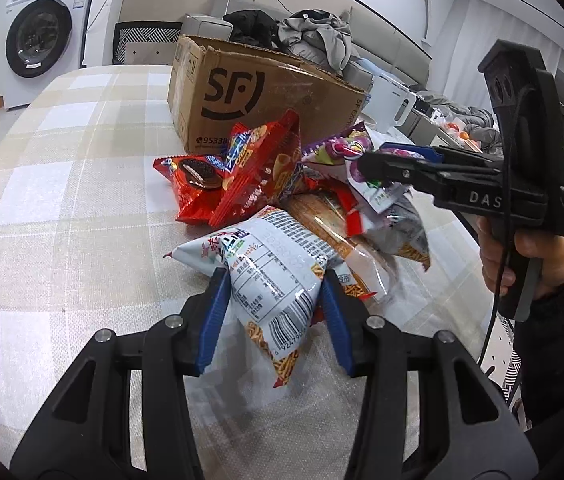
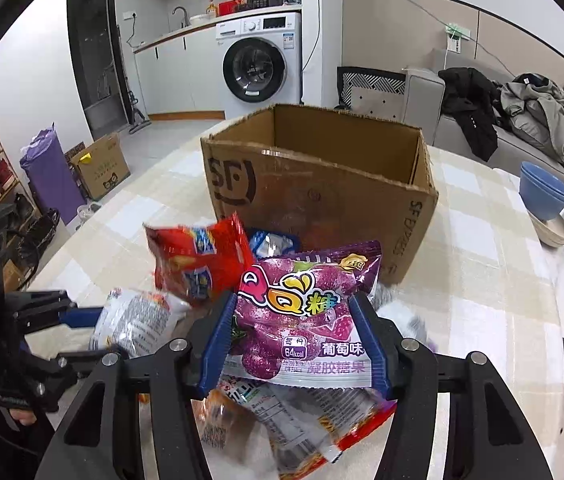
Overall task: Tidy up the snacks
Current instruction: 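Lift the white chip bag and purple gummy bag off the pile with both grippers, then carry both bags over the box and open both grippers to drop them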
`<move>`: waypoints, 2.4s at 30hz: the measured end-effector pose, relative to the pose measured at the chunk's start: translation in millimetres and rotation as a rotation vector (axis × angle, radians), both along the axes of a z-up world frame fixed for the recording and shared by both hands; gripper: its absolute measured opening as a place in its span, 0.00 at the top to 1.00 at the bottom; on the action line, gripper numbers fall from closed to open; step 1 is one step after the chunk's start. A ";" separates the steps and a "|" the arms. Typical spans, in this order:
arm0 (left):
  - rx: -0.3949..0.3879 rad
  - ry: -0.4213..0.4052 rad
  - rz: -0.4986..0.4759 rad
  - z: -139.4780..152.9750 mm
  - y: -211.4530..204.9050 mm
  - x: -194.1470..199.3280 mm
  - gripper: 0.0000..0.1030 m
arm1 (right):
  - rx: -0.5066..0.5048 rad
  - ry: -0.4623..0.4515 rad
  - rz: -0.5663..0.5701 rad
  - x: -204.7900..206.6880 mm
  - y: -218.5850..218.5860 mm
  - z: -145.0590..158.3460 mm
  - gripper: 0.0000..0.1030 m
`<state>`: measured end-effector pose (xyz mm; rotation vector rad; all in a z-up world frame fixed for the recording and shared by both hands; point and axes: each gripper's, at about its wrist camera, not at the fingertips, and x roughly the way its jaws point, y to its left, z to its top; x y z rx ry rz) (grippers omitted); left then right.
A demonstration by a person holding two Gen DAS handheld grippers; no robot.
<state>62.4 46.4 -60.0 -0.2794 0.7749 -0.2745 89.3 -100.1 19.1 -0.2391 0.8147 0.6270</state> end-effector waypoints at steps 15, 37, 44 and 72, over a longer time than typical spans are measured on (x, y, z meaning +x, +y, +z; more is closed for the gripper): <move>-0.004 0.025 -0.004 -5.1 -0.3 1.4 0.58 | -0.065 0.082 -0.007 9.0 1.4 -29.9 0.37; 0.004 -0.094 0.008 34.2 -5.3 -21.2 0.58 | 0.126 -0.074 -0.001 -28.5 -35.6 15.5 0.41; 0.025 -0.165 0.042 65.0 -2.5 -25.9 0.58 | 0.201 -0.137 -0.019 -38.6 -52.3 42.8 0.41; 0.093 -0.279 0.165 176.3 9.0 24.1 0.58 | 0.380 -0.201 -0.048 -4.8 -72.3 125.5 0.41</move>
